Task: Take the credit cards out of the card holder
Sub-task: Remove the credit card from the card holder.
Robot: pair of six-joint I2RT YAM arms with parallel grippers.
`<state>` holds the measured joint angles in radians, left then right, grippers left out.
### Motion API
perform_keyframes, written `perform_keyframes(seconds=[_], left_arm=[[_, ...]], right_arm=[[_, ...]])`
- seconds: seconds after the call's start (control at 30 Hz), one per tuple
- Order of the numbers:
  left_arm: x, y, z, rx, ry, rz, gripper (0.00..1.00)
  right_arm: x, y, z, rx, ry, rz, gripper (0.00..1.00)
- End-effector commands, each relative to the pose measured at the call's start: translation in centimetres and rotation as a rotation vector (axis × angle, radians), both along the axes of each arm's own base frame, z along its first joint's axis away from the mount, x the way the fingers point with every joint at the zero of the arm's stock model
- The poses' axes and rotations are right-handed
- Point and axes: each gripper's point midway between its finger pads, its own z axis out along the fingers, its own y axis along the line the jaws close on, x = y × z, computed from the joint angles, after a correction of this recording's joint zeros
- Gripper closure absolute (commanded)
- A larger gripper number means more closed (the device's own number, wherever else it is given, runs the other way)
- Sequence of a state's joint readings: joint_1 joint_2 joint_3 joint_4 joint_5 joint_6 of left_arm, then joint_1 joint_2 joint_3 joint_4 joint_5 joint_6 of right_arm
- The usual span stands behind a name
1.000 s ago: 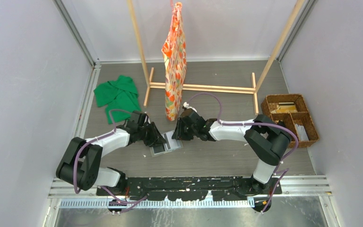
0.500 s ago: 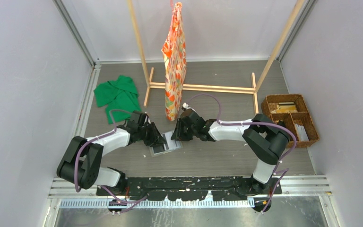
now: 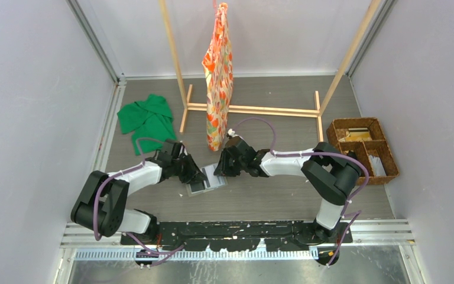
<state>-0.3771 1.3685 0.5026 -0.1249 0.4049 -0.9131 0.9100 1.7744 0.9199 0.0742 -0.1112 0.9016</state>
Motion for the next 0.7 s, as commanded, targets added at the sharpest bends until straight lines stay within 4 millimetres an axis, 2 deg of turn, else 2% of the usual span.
perform_keyframes(seconds=[0.0,0.17,0.57,0.6,0.67], left_arm=[[0.0,0.4,-0.4,0.015,-0.012,0.012,0.93],[-0.4,0.7,-0.1,0.022,-0.026,0.020,0.99],[-0.7,1.0,0.8,0.008,-0.074,0.024,0.99],[-0.8,0.9,0.8,0.006,-0.074,0.022,0.99],[-0.8,0.9,0.9,0.000,-0.076,0.019,0.90]], right_arm=[[-0.9,0.5,-1.1,-0.005,0.030,0.017,0.78],[-1.0,0.3,-1.5,-0.011,0.038,0.009,0.78],[-1.0,0.3,-1.4,-0.009,0.039,0.006,0.79],[-0.9,0.3,-1.3,-0.007,0.035,0.006,0.79],[-0.9,0.3,-0.9,-0.002,0.028,0.006,0.79]])
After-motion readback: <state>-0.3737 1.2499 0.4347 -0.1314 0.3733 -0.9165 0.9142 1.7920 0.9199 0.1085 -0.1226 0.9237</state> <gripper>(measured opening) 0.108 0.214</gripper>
